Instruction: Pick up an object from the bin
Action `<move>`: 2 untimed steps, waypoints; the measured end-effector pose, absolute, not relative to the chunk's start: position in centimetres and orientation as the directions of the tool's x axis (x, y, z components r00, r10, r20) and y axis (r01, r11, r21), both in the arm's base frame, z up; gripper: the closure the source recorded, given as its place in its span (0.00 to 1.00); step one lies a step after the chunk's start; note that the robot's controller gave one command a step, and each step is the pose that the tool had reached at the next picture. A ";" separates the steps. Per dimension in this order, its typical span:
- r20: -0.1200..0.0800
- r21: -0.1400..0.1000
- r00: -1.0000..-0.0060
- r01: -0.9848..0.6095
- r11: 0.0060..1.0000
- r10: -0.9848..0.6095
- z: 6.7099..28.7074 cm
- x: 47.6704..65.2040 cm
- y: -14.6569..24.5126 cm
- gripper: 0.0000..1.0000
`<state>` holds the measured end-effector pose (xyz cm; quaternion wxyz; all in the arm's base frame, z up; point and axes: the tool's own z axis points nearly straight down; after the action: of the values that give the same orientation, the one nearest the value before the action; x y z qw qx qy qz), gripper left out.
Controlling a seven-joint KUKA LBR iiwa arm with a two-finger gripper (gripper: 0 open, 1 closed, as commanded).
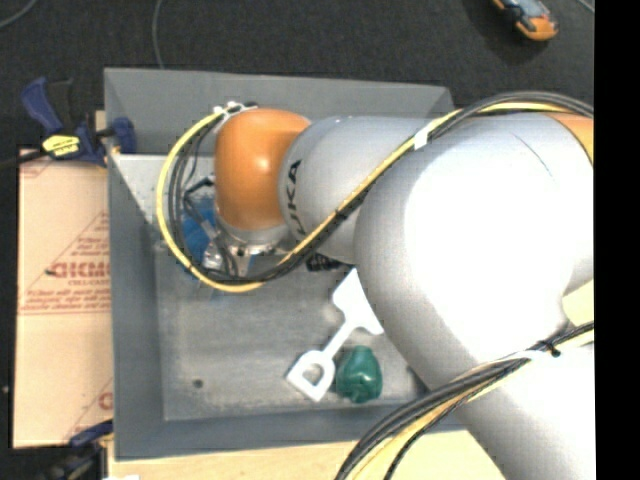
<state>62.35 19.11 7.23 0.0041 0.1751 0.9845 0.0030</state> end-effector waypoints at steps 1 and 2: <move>-0.007 0.007 -0.939 0.345 0.939 0.345 7.2 62.4 19.1 1.00; 0.000 0.002 -0.938 0.345 0.938 0.345 8.6 62.1 19.0 1.00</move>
Offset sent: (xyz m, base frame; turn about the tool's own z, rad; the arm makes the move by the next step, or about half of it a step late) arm 0.0001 -0.0002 0.0691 0.0000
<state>62.08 18.97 8.64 0.0001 0.1755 0.9845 0.0010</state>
